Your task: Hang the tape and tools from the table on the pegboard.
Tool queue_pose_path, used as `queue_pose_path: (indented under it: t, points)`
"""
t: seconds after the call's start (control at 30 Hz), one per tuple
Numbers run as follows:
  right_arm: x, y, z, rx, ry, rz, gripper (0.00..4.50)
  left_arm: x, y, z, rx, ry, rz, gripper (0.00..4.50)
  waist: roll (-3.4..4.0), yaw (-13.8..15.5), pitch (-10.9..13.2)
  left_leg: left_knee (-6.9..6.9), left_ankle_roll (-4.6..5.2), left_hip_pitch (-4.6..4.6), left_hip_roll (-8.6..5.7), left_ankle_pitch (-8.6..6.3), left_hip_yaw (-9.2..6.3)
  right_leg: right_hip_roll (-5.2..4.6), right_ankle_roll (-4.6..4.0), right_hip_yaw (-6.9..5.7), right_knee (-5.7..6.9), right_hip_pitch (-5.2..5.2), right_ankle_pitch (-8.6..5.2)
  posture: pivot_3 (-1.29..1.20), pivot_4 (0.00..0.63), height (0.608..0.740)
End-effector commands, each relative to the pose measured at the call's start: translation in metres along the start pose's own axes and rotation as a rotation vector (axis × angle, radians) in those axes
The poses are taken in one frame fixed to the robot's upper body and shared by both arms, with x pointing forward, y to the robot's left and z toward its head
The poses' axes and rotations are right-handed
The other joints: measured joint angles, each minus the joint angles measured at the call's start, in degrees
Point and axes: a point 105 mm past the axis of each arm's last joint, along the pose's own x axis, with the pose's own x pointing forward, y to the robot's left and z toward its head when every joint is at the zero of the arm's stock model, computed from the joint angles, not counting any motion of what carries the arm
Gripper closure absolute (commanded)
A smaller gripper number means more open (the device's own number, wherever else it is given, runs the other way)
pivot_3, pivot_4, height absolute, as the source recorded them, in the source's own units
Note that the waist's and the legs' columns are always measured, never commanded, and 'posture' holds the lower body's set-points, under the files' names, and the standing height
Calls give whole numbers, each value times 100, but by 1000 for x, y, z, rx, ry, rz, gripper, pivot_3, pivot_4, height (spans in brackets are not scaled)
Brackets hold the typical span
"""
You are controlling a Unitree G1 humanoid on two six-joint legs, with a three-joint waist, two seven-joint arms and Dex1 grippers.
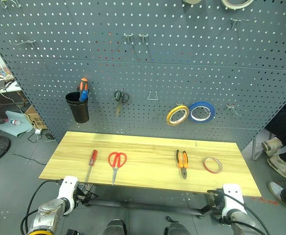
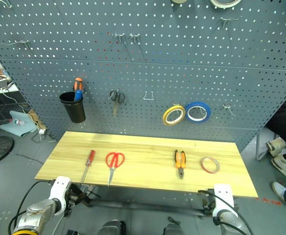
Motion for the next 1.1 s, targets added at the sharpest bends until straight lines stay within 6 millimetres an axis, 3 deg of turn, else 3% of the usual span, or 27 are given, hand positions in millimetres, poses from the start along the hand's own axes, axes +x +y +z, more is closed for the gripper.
queue_pose_path:
  t: [0.03,0.23,0.3,0.4,0.63,0.87,1.1]
  points:
    - [-1,-5,12,-2,-54,-16,0,-1,2,16,12,-51,-3,60,0,0,0,0,0,0,0,0,0,0,0,0,0,0,0,57,4,740]
    - [-4,-8,18,-61,-71,-8,0,-16,6,28,31,-126,-2,60,8,-10,10,0,0,-3,2,0,0,-1,0,0,-2,-1,0,63,27,740]
    - [-7,-9,26,-125,-94,5,0,-23,-1,42,69,-178,-55,60,16,-14,39,0,0,-3,2,-1,0,-3,0,0,-4,-3,0,65,50,740]
    - [-10,-12,45,-220,-145,37,0,-43,-29,77,113,-300,-214,60,23,-14,151,1,0,-12,1,-2,0,-8,-1,1,-8,-13,-1,55,79,740]
    - [-16,-24,81,-373,-210,136,0,-89,-96,124,289,-419,-582,60,30,-23,426,14,0,-17,-8,-2,2,-25,-1,6,-26,-12,-1,41,145,740]
    - [-3,-35,131,-470,-238,245,0,-112,-176,176,448,-555,-911,60,-2,-15,906,73,7,-23,-17,-5,2,-32,-1,15,-16,-1,-1,2,248,740]
    - [19,-41,175,-505,-235,317,0,-118,-216,215,497,-646,-1106,60,-80,-30,1197,100,28,-40,-30,-10,4,-20,3,54,23,11,1,-42,311,740]
